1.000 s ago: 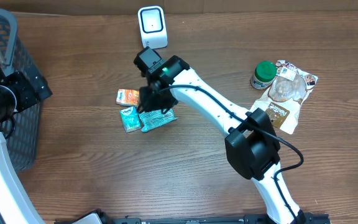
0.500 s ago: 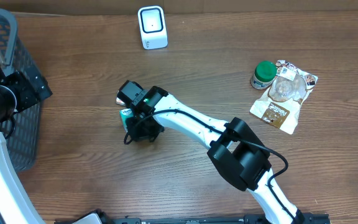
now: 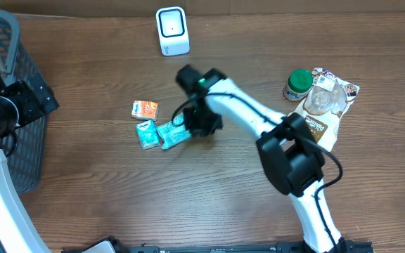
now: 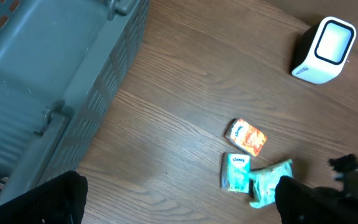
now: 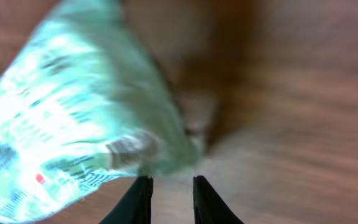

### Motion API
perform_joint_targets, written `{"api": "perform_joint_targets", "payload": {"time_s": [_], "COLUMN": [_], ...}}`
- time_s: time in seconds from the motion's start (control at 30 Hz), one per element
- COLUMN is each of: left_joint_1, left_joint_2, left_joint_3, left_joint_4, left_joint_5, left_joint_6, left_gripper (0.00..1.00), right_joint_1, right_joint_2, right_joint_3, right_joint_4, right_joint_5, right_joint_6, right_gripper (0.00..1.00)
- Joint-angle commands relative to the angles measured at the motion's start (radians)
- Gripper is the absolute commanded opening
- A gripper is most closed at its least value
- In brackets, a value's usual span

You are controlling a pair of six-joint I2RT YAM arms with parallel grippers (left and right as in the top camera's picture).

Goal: Scan the item barcode
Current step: 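Grasp the teal tissue packet with the right gripper and lift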

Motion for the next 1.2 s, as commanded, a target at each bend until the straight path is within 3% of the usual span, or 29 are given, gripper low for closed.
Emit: {"api": "perform_joint_targets", "payload": {"time_s": [0.0,0.03,0.3,0.63,1.17], "left_joint_1": [0.004,0.004,0.004,0.004,0.004], "left_joint_2": [0.003,0.003,0.003,0.003,0.003], "left_joint_3": [0.008,0.008,0.008,0.008,0.008], "left_joint_4": [0.001,0.001,0.002,0.001,0.001], "left_joint_5": [0.01,0.01,0.01,0.01,0.01], "left_joint_6": [-0.014,-0.014,-0.014,-0.014,-0.014], "left_gripper": [0.99,1.0,1.0,1.0,0.99], "right_joint_1": [-0.01,-0.01,0.053,0.176,0.17], "right_joint_2": [-0.019,-0.026,-0.106,-0.055,-0.017], "right_joint_3": [0.002,0.003,0.056,0.006,0.0], "right_joint_4": [0.022,0.026,0.074,0.286,0.22], "right_joint_5": [-0.118,-0.123,-0.128,-0.01,0.032], "right_joint_6": [-0.114,-0.122,-0.172,-0.031,-0.033], "right_gripper": [0.09,0.04,0.04,0.04,0.04]}}
